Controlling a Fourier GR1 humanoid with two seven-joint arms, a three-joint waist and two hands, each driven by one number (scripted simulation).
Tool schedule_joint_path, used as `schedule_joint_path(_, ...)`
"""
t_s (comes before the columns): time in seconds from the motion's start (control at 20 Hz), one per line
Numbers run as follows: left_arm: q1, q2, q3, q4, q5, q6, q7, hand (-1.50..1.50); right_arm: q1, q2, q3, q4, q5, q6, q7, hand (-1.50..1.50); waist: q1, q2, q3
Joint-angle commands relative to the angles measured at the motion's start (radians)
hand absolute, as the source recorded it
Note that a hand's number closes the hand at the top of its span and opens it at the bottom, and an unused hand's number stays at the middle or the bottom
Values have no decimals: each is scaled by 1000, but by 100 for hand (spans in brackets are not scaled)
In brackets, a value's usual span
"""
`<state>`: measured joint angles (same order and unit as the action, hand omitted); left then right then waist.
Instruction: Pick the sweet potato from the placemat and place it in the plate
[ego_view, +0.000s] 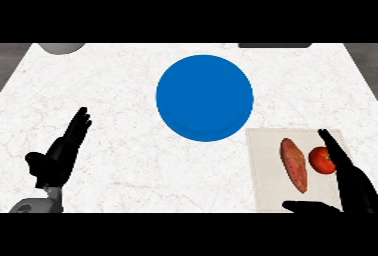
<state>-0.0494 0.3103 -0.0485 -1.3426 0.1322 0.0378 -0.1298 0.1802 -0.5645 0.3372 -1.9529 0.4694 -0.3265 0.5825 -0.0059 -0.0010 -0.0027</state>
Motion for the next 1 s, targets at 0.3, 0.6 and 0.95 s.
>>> schedule_joint_path(0.3,32,-17,13,-2,-22,-21,-21,0,-55,-50,-38,-126,-34,300,358,-150,6,0,2)
schedule_joint_path(0.6,19,-14,37,-15,-20,-60,-12,0,-83,16,-11,24,34,358,332,-150,7,1,3)
schedule_joint_path(0.95,0,-14,95,-15,-35,-87,13,0,-177,136,-53,132,66,451,316,-150,8,1,3)
